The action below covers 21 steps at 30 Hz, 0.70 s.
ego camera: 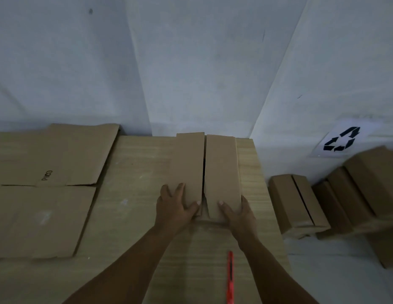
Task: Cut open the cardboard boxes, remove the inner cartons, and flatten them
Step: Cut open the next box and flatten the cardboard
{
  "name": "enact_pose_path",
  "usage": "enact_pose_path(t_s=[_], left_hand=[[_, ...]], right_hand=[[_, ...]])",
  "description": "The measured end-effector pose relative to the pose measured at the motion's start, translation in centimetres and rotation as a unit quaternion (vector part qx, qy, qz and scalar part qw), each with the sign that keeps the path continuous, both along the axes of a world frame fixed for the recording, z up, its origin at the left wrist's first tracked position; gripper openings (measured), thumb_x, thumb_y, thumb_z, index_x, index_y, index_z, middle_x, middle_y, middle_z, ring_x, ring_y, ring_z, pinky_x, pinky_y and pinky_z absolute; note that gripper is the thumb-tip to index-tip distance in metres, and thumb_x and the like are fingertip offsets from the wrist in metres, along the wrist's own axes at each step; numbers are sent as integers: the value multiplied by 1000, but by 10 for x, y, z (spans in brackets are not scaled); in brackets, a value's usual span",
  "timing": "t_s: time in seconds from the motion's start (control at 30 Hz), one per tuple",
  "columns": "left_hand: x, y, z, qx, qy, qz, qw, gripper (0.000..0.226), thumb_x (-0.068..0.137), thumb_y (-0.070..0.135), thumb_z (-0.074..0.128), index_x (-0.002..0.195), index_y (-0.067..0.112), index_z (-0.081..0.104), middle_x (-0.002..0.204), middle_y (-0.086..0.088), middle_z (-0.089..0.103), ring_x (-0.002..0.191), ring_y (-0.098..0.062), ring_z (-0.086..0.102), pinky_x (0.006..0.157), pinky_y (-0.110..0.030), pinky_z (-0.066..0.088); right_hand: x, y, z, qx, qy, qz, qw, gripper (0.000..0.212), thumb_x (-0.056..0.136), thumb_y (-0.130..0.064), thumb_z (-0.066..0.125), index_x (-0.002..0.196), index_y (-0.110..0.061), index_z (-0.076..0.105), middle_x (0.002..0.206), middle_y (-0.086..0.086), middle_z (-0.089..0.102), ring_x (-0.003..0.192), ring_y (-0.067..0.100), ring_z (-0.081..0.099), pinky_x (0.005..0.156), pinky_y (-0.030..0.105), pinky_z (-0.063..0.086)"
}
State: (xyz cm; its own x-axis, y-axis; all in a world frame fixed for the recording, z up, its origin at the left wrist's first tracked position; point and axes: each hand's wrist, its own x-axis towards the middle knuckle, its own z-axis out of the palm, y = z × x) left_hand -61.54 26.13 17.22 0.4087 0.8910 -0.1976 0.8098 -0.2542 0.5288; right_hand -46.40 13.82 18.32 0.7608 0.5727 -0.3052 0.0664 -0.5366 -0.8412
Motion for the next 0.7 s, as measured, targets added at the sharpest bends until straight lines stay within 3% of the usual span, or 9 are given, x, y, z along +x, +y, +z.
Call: enact_pose_path(t_s=[0.1,0.2,0.33,0.43,0.5,0.53,0.6,0.7], left_hand=[[4,8,4,-43,-51,15,998,93,75,81,53,152,33,32,155,-20,16,141,-40,30,115,-43,33],[11,14,8,-107,-108,21,988,83,82,72,60,152,37,31,156,-16,21,138,-36,40,112,-38,37],[12,15,16,-188,-182,52,964,95,70,89,48,151,43,31,149,-2,43,130,-23,51,103,-29,40],[10,20,18,-216,-203,77,952,79,74,93,33,142,54,39,140,-5,55,122,-26,58,107,-43,45],[6,21,21,-214,-225,108,944,64,89,79,33,141,45,49,139,-2,58,122,-23,57,108,-46,44],[4,22,21,-228,-264,142,926,60,92,74,35,135,38,59,133,-2,63,119,-22,59,107,-46,45],[-3,22,31,-296,-355,230,856,59,90,72,42,116,29,73,114,-4,73,105,-24,68,100,-47,51],[-17,32,44,-355,-472,314,743,47,98,53,45,120,16,65,112,-6,70,97,-24,68,80,-37,55]], right_hand=[[-2,6,16,34,-30,-14,999,60,86,-50,71,138,-30,50,118,-6,61,108,18,59,91,36,50],[6,11,39,37,-64,-20,997,61,87,-49,67,143,-36,45,122,-5,49,110,19,53,93,38,48],[17,14,71,64,-54,3,996,54,91,-38,61,144,-37,48,130,-3,42,106,12,47,91,29,42],[15,22,84,70,-67,34,995,52,91,-52,54,139,-33,56,130,-4,48,106,10,51,101,33,45],[13,28,85,62,-103,57,991,49,91,-53,49,135,-34,61,123,-3,53,106,14,55,102,41,49],[11,30,86,58,-119,70,989,43,95,-48,51,134,-34,62,123,-4,50,110,16,54,103,40,47],[5,35,88,62,-135,82,986,39,97,-43,56,134,-33,62,127,-4,45,118,18,48,104,32,42],[-11,47,94,76,-124,83,986,56,92,-48,64,144,-33,49,137,-1,40,121,17,46,103,34,44]])
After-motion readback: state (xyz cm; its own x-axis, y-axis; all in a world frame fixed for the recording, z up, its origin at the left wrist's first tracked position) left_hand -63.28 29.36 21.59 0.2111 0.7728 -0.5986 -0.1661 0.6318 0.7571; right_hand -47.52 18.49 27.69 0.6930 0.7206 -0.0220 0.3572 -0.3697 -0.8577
